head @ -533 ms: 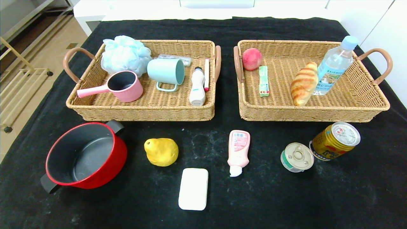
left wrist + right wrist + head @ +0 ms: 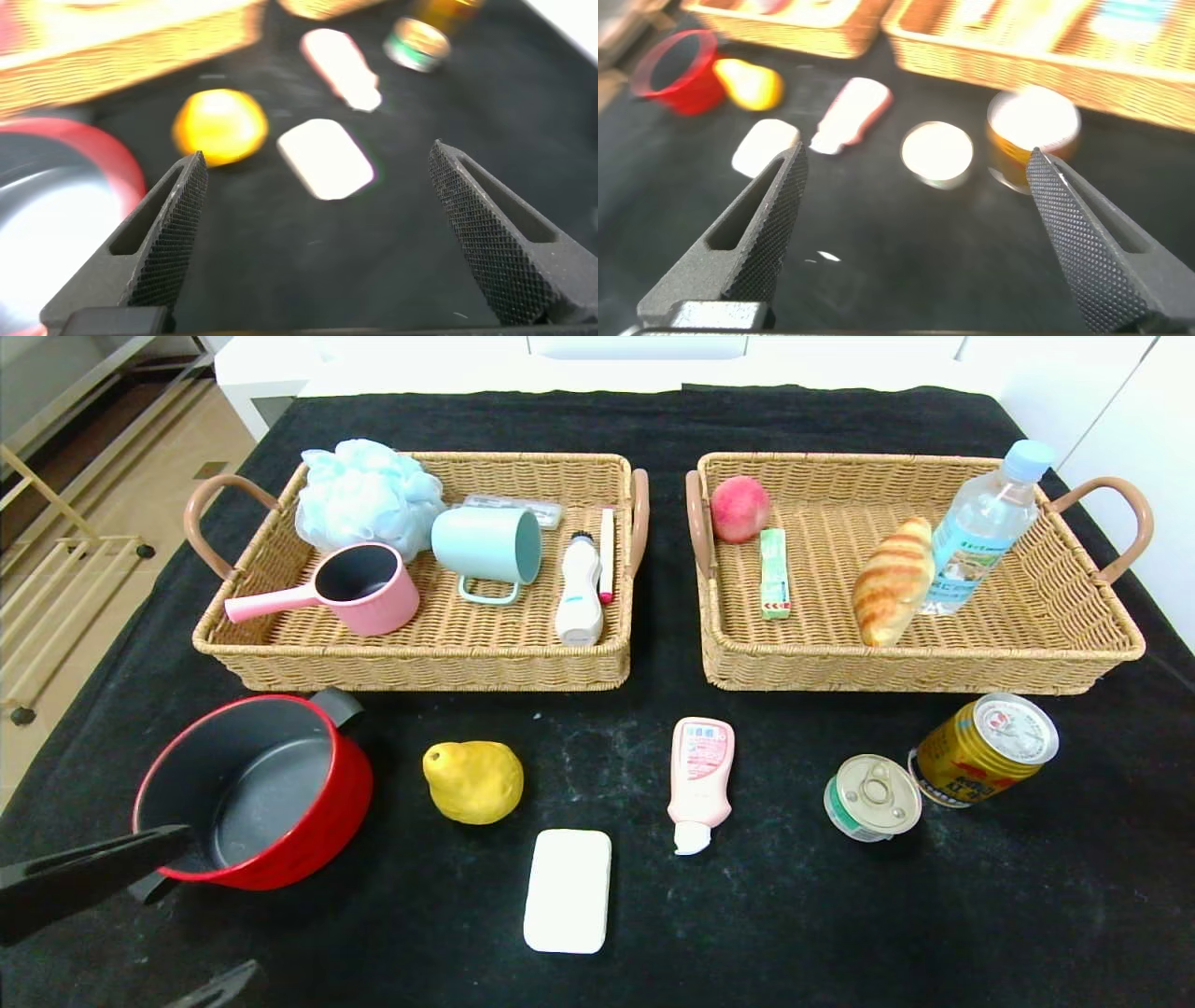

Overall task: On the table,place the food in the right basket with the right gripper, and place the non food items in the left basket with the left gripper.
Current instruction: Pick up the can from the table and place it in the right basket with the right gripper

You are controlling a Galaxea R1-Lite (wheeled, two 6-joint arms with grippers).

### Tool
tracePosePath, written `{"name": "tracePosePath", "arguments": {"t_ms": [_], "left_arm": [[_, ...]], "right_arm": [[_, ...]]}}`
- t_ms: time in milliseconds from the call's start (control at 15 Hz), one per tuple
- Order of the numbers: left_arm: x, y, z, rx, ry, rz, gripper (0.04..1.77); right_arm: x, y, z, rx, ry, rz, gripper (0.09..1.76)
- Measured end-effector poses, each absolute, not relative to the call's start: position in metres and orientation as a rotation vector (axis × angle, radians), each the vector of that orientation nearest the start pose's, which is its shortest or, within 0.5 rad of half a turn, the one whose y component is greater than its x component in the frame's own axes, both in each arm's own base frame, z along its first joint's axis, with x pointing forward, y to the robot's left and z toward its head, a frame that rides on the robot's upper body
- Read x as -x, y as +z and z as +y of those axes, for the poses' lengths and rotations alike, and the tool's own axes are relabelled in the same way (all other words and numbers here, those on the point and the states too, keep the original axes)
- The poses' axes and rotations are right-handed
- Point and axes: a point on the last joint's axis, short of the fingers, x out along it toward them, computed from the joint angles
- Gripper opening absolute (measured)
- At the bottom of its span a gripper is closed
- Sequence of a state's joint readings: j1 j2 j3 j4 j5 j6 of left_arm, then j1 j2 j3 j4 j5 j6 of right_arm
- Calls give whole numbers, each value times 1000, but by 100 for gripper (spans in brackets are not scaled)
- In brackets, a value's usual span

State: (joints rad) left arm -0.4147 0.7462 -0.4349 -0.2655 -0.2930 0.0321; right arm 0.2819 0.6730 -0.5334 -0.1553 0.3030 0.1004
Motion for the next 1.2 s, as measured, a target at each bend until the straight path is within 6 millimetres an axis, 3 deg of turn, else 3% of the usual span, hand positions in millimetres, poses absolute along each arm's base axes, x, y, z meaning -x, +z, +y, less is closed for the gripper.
{"name": "tracePosePath", "arguments": {"t_ms": [333, 600, 1200], "left_arm": [[-100, 236, -75, -55, -870, 120, 172], [-115, 244, -100, -76, -939, 144, 172], [-112, 245, -99, -68, -931, 135, 172]], "right_arm": [[-79, 244, 44, -73, 645, 123, 171], [-93, 240, 56, -31, 632, 166, 171], [-100, 238, 61, 11, 645, 159, 171]]}}
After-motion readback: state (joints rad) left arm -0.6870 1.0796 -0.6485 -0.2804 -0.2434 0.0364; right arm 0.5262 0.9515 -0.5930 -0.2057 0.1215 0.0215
